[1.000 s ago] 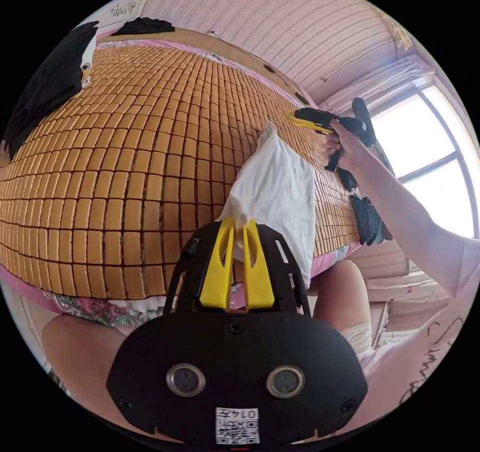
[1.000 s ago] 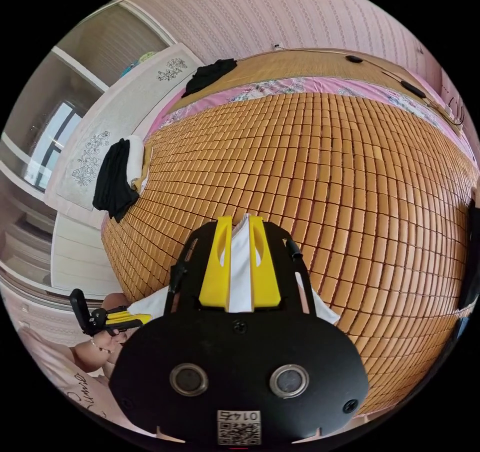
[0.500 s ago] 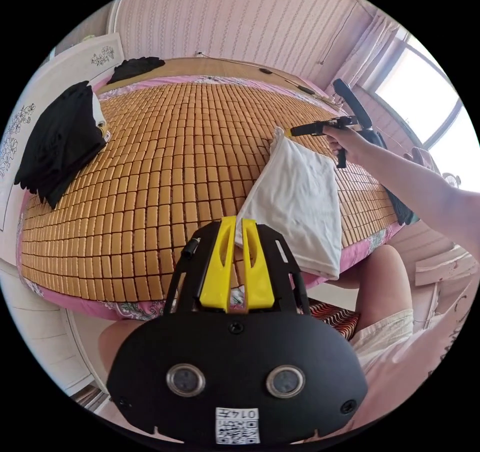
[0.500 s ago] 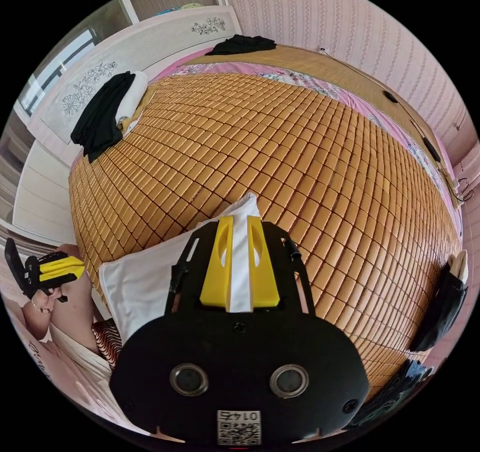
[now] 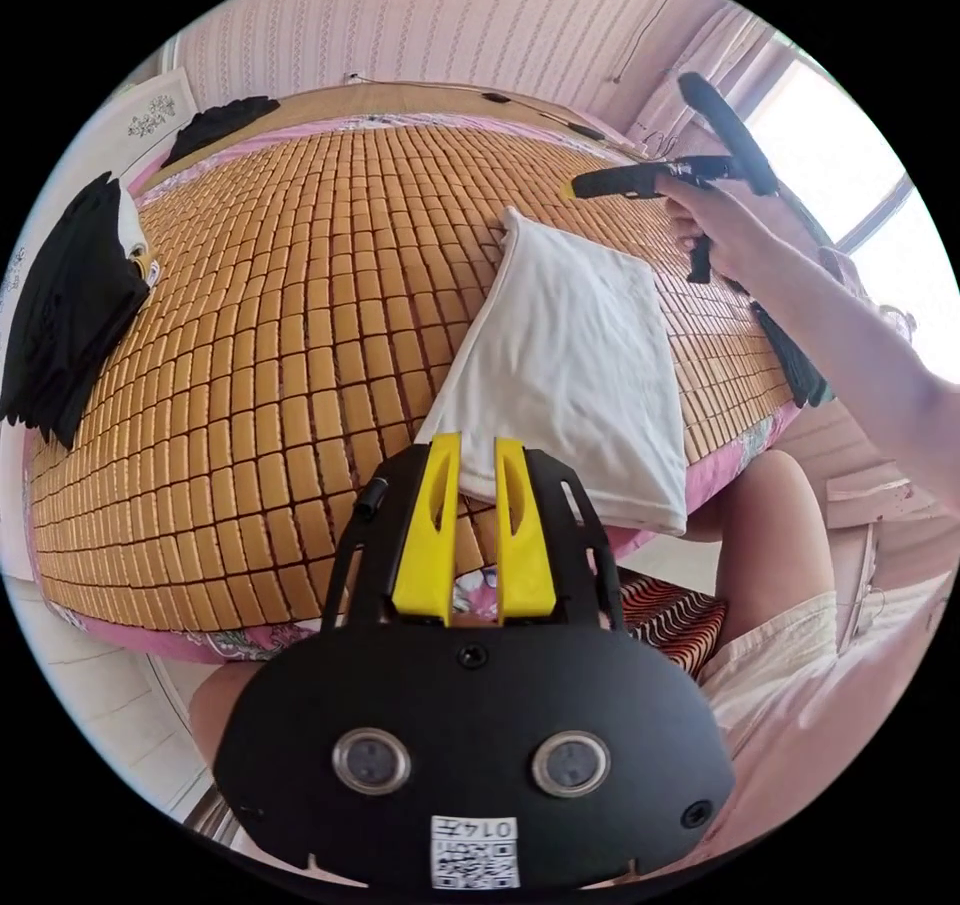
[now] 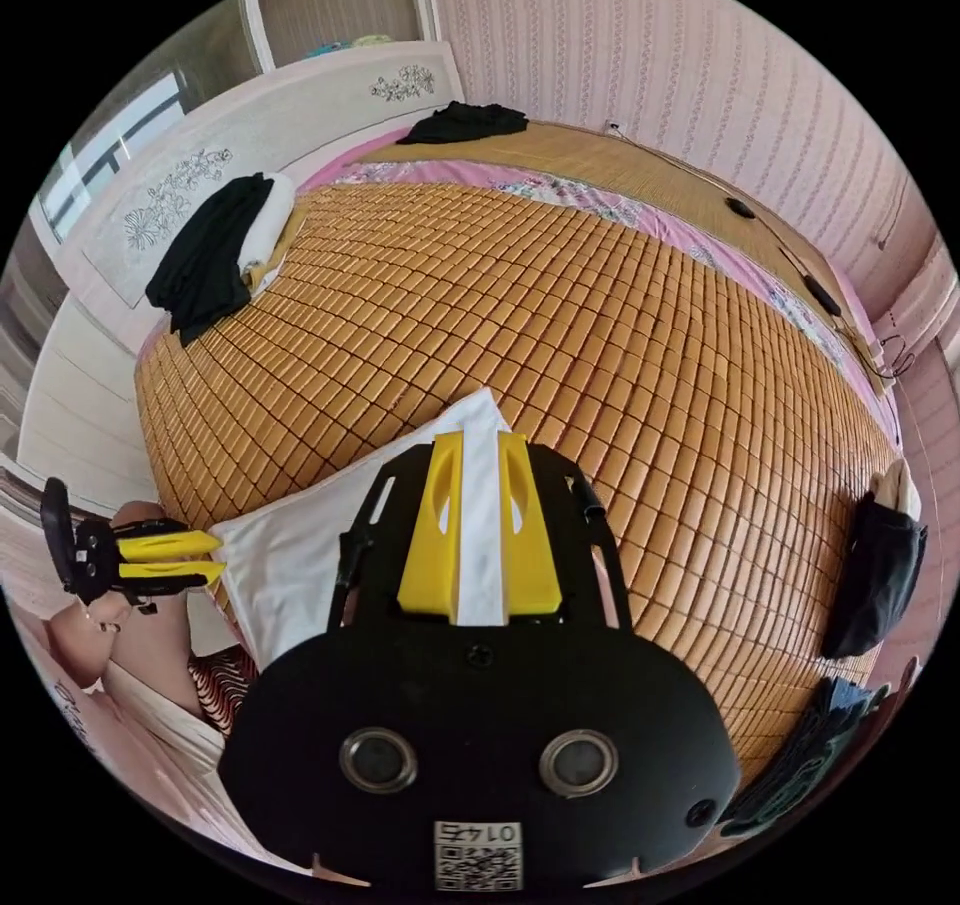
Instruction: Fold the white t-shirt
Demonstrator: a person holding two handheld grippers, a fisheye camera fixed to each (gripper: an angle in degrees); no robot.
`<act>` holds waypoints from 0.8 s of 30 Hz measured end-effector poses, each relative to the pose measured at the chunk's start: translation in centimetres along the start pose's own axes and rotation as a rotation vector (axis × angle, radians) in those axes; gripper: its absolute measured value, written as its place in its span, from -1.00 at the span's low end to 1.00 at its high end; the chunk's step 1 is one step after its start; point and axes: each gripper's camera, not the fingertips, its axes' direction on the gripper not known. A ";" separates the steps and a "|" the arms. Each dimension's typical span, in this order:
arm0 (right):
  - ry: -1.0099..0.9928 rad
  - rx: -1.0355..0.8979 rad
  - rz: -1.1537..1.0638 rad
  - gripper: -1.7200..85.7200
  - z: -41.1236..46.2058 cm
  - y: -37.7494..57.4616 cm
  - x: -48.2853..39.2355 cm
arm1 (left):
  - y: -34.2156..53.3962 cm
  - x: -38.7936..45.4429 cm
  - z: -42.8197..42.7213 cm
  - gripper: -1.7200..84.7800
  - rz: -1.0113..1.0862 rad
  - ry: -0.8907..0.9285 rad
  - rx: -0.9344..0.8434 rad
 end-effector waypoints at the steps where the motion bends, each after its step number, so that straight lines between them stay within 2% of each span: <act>1: -0.014 0.013 0.032 -0.83 -1.2 2.5 0.5 | -0.1 0.3 -0.1 -0.79 0.018 0.001 -0.016; 5: -0.231 -0.022 -0.003 -0.87 -3.4 9.9 -1.6 | -0.1 1.6 -0.7 -0.80 0.067 -0.024 -0.005; 7: -0.340 -0.125 -0.076 -0.87 -2.7 14.2 -5.5 | -0.3 2.3 -0.7 -0.80 0.084 -0.021 0.001; 9: -0.346 -0.193 -0.122 -0.87 -1.6 16.9 -8.4 | -0.4 2.6 -0.5 -0.81 0.084 -0.023 -0.004; 12: -0.253 -0.244 -0.130 -0.86 0.6 19.7 -10.8 | -0.4 2.5 0.4 -0.81 0.074 -0.044 -0.029; 15: -0.244 -0.206 -0.041 -0.86 1.9 21.6 -10.8 | -0.2 2.3 1.6 -0.81 0.062 -0.065 -0.073; 24: -0.275 -0.156 -0.023 -0.83 0.8 25.4 -8.7 | -0.3 1.9 1.0 -0.78 0.062 -0.048 -0.049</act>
